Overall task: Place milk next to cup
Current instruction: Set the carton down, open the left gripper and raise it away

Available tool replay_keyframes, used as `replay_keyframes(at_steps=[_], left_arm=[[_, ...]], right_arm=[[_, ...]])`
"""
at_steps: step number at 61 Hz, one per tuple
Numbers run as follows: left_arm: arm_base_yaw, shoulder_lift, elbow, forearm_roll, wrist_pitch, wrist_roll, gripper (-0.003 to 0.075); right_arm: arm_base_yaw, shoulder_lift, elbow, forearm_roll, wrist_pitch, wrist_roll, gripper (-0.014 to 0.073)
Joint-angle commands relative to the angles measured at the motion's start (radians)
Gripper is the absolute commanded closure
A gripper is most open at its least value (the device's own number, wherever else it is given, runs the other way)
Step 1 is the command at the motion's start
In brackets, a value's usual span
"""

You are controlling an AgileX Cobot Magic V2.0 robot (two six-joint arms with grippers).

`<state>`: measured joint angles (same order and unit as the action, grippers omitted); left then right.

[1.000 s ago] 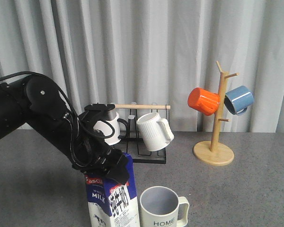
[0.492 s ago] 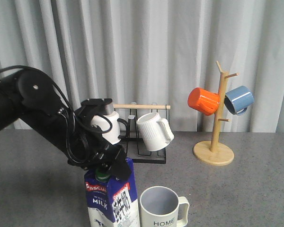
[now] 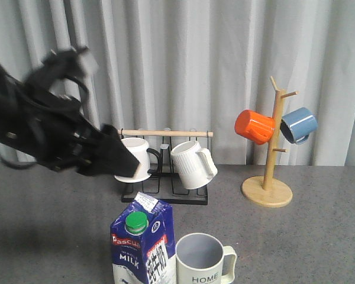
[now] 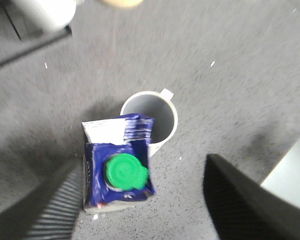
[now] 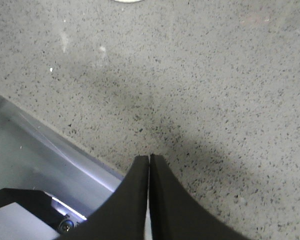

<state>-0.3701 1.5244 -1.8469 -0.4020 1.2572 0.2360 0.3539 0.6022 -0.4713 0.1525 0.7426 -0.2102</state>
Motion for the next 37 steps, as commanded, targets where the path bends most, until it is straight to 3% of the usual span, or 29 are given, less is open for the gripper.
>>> replay_keyframes(at_steps=[1,12,23,37], left_arm=[[-0.006,-0.11,-0.031,0.005,-0.008,-0.009,0.0392],[-0.006,-0.24,-0.012,0.097,-0.009,-0.001,0.0729],[-0.006,-0.4,0.159,0.188,-0.048,0.0,0.0728],[-0.006,-0.672,0.508,0.24,-0.241,-0.045,0.0728]], right_arm=[[-0.002,0.003,-0.027,-0.001,-0.092,0.005,0.0599],[-0.002,0.003,-0.027,0.0,-0.152,0.066,0.0599],[-0.002,0.003,-0.027,0.0,-0.145,0.074,0.0599],[-0.002,0.003,-0.027,0.0,-0.142,0.074,0.0599]])
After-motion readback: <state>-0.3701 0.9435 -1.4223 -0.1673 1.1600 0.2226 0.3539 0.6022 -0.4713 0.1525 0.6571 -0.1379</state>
